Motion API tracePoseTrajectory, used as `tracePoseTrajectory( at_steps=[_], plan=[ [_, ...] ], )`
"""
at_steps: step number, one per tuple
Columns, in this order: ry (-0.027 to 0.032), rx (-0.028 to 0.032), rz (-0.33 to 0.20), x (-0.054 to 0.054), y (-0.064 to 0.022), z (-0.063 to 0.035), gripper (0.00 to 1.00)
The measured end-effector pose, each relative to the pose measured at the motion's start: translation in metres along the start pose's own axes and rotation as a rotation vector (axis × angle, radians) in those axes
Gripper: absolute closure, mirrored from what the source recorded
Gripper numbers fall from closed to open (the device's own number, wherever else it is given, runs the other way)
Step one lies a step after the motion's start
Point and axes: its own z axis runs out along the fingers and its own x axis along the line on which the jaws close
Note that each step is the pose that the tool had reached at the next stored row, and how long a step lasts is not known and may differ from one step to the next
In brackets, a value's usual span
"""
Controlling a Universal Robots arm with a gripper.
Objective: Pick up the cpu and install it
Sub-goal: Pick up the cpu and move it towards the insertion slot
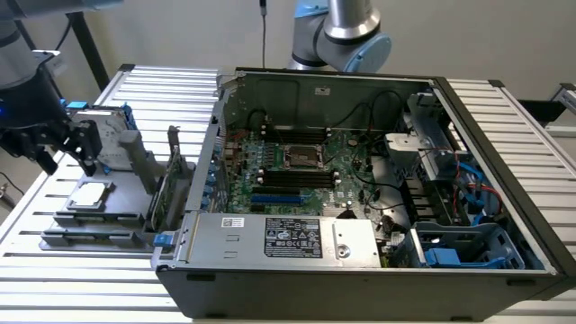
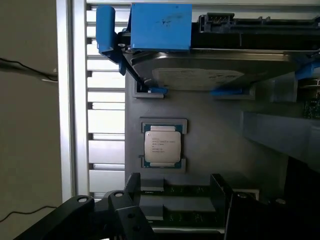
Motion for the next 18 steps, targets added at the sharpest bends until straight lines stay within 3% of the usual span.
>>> tracePoseTrajectory(
  at_steps=[7,11,18],
  plan=[
    [0.0000,-0.0043,-0.001,0.000,0.0001,0.0128,0.33],
    [0.0000,-0.0102,-0.002,0.000,0.0002,0.0200,0.33],
    [-0.0004,-0.0320,-0.002,0.000,0.0004,0.0281,0.33]
  ],
)
